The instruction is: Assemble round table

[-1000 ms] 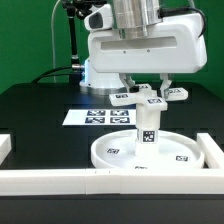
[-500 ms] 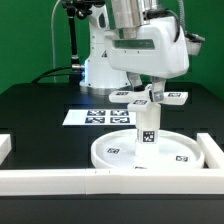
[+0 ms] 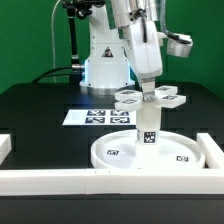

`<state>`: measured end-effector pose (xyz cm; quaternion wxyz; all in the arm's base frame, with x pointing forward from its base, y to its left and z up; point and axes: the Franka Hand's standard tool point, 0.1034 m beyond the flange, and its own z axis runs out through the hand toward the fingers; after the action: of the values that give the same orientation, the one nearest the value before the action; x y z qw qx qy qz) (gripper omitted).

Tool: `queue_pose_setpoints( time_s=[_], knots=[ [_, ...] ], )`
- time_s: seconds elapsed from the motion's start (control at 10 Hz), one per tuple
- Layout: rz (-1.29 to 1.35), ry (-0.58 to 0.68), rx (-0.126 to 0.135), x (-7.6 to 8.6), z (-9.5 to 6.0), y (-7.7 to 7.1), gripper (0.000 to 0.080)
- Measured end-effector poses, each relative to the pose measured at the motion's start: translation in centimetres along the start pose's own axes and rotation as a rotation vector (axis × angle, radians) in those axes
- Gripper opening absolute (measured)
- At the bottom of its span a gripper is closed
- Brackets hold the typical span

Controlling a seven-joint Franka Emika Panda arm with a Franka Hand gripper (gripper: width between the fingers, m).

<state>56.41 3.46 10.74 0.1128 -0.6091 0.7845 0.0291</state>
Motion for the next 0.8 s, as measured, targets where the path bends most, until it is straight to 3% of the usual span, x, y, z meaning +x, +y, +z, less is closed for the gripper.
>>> queue_pose_setpoints(
  time_s=[0.4, 0.5, 0.6, 0.7, 0.8],
  knots=[
    [0.178, -0.014, 0.005, 0.2, 0.0, -0.1, 0.0446],
    [0.155, -0.016, 0.002, 0.1, 0.0, -0.1, 0.0544],
    [0.116, -0.025, -0.009, 0.0, -0.4, -0.2, 0.0544],
    [0.105, -0.033, -0.016, -0.4, -1.0, -0.3, 0.0627],
    [0.095, -0.043, -0.014, -0.9, -1.9, -0.4, 0.0645]
  ],
)
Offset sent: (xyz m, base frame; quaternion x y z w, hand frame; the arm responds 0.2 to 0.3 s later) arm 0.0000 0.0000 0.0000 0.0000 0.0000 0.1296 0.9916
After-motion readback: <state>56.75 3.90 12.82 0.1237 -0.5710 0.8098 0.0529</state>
